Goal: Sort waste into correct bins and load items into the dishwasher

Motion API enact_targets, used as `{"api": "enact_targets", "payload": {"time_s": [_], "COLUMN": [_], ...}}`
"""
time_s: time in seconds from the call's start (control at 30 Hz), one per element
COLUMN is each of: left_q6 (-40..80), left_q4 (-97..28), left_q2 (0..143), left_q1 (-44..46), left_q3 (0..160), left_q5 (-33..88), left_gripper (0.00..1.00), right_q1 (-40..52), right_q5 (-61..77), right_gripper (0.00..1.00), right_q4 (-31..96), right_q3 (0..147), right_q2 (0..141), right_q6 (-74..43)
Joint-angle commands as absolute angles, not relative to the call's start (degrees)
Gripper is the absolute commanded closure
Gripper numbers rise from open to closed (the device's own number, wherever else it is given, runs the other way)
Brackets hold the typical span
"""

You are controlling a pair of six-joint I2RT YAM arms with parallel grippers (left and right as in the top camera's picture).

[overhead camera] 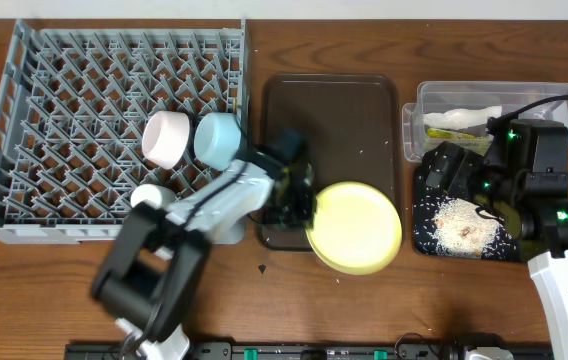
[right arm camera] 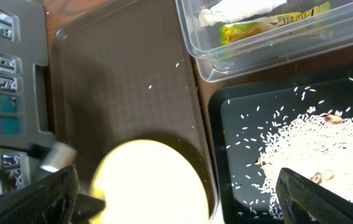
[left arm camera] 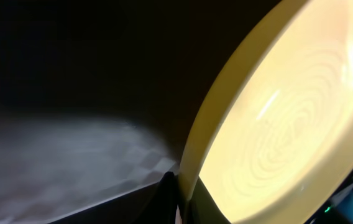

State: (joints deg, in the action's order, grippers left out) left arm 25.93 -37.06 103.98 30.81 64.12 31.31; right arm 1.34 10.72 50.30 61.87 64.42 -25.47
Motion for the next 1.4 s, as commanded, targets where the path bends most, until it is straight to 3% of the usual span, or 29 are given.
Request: {"api": "enact_targets", "payload": {"time_s": [0.0,0.17,0.4,0.7,0.9,1.17,1.37], "left_q6": [26.24,26.22,23.40,20.93,10.50,5.76,2.07], "left_q4": [-37.23,-39.64,-43.16,-39.92,-31.40,-27.64,-24.93], "left_q2": [92.49,81.82,65.43,63.40,67.37,76.01,80.51], "left_q1": [26.61,20.47,2.68,-13.67,-15.94,-15.94,-15.40], "left_q3": [65.30,65.30,65.30,65.28,65.28,65.28,65.25], "left_q5": [23.90,18.39,-1.23,-15.27,-23.59,-32.42,-32.88], "left_gripper": [0.93,0.93,0.93,0.92,0.93,0.93,0.94], "right_q1": [1.15,1.15,1.15,1.15,1.15,1.15,1.15], "right_q5": [10.59,10.59,10.59,10.57,10.57,10.57,10.55], "right_gripper": [0.01,0.01,0.01,0.01,0.01,0.01,0.01], "right_q4": [50.35,50.39,50.37,50.39,50.35,50.13,49.91], "right_q3": [62.17,62.17,62.17,62.17,62.17,62.17,62.17], "right_q2": [64.14,64.14,64.14,64.14,64.14,64.14,64.14], "right_q6": [-26.15,-26.13,-26.13,-26.11,-26.13,-26.13,-26.13]}}
